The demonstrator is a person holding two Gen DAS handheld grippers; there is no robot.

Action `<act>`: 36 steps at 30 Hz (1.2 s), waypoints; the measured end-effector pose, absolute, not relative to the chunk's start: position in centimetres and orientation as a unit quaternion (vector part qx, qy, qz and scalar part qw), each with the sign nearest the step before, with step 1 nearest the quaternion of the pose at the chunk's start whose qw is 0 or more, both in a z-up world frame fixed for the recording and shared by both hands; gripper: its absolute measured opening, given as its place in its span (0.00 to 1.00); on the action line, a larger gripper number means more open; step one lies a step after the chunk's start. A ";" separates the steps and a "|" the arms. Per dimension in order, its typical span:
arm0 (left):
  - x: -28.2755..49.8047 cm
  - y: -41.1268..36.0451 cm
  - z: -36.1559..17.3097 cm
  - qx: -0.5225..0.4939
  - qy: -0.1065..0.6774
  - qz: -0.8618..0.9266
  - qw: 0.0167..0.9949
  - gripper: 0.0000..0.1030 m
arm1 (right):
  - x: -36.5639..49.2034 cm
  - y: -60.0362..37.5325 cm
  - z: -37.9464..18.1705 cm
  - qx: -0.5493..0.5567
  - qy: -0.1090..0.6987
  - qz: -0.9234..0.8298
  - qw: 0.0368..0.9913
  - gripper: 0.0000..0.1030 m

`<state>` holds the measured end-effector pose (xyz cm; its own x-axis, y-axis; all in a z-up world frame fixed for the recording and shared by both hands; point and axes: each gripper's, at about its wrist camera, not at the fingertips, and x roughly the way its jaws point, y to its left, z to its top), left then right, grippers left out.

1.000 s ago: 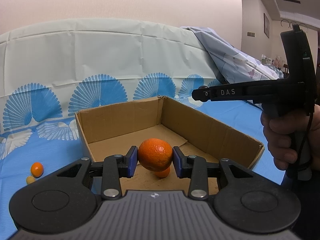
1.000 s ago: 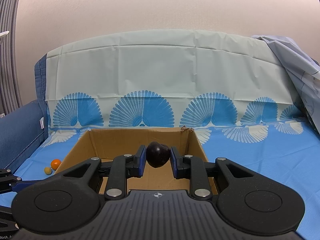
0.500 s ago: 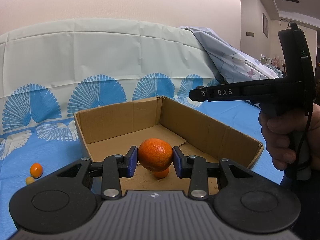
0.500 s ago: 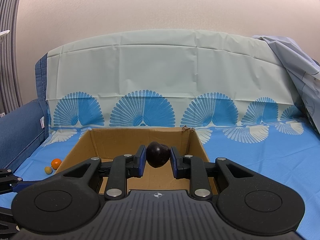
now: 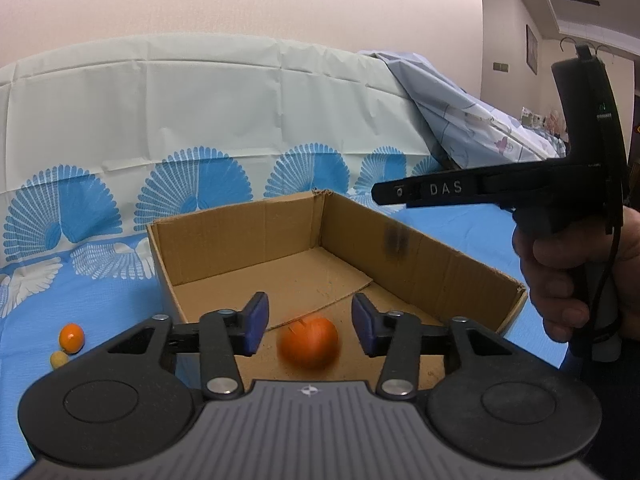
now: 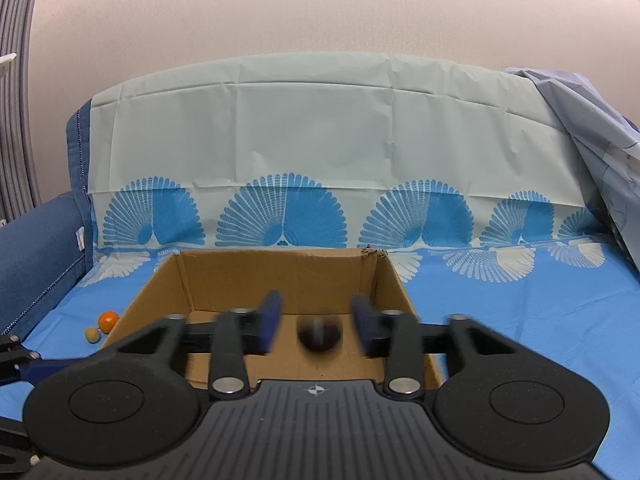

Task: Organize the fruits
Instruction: 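Open the left tool to drop the orange while the right tool drops the cherry, then move both open tools back toward the fruits on the sheet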

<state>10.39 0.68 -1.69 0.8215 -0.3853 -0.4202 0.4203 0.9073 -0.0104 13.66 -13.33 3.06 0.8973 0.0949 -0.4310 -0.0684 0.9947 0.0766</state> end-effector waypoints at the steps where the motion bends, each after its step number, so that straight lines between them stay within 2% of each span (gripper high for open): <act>1: 10.4 0.7 -1.7 0.041 0.211 -0.211 0.954 0.50 | 13.6 -13.3 3.0 0.029 0.222 0.040 0.974 0.55; 12: 9.8 0.9 -1.9 0.054 0.178 -0.194 0.963 0.50 | 13.7 -13.0 3.0 0.031 0.223 0.025 0.974 0.60; 17: 9.2 1.2 -1.8 0.073 0.159 -0.187 0.967 0.46 | 13.4 -12.3 3.2 0.028 0.218 0.022 0.975 0.60; 19: 9.3 1.9 -1.6 0.066 0.169 -0.188 0.965 0.42 | 13.2 -11.9 3.3 0.030 0.212 0.024 0.976 0.60; 24: 9.9 4.5 -0.4 0.036 0.187 -0.178 0.965 0.21 | 12.5 -10.9 4.2 0.054 0.193 0.024 0.979 0.59; 25: 10.1 5.2 0.0 0.028 0.193 -0.180 0.964 0.21 | 12.3 -10.6 4.3 0.061 0.189 0.026 0.980 0.59; 27: 10.8 6.4 1.0 0.027 0.202 -0.181 0.962 0.21 | 12.0 -10.1 4.6 0.069 0.180 0.032 0.981 0.56; 29: 11.1 7.4 2.1 0.060 0.195 -0.181 0.962 0.21 | 12.0 -9.5 4.7 0.077 0.176 0.039 0.981 0.46; 33: 11.8 10.5 3.2 0.090 0.195 -0.162 0.963 0.21 | 12.0 -8.0 4.9 0.090 0.173 0.055 0.979 0.39; 36: 12.4 13.5 1.5 0.048 0.218 -0.125 0.967 0.21 | 12.0 -6.8 4.9 0.089 0.173 0.070 0.978 0.38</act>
